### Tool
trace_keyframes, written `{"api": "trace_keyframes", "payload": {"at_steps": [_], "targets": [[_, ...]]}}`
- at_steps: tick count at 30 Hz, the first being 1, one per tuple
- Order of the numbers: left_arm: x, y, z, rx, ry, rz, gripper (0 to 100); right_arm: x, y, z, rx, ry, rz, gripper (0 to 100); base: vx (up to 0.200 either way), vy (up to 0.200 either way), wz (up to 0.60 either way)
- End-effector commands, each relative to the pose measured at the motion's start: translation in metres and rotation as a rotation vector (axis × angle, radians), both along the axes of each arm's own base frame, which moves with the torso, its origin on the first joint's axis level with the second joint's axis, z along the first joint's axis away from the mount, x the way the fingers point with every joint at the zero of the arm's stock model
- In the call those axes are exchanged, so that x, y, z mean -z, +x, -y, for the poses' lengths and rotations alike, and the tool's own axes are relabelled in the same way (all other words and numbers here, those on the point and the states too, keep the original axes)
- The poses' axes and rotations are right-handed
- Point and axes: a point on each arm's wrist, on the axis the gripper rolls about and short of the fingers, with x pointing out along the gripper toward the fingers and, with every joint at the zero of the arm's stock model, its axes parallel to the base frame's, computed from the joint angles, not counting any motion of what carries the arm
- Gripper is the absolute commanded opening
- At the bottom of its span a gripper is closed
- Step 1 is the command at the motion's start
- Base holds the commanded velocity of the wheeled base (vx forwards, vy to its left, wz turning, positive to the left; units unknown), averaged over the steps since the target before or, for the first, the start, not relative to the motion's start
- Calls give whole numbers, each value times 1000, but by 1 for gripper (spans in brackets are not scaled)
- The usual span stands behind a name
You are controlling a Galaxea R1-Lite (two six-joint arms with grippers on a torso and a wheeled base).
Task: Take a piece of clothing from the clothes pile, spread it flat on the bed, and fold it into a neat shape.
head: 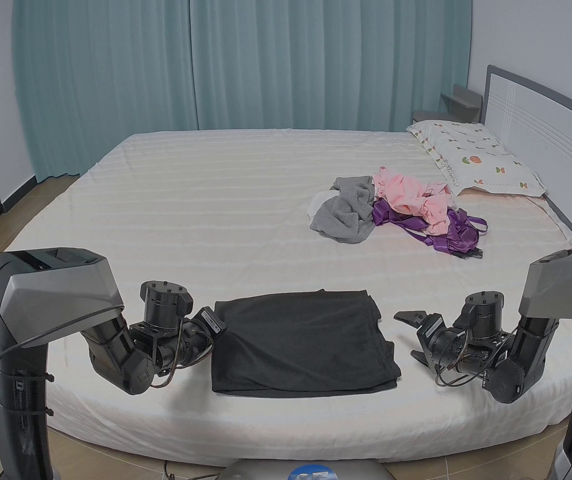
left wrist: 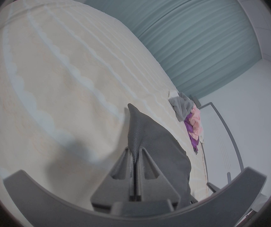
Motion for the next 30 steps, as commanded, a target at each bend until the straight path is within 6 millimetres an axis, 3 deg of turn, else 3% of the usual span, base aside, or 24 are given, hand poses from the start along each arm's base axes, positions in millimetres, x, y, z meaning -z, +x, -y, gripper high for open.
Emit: {"api": "trace_keyframes", "payload": {"at_steps": [1,30], "targets": [[-6,1,-5,-20,-12,11,0,1,0,0,-1,0,-3,100,0,200,0],[-13,4,-29,-82,-26,15,0,1,-1,-1,-1,0,-4,100,0,200,0]]}}
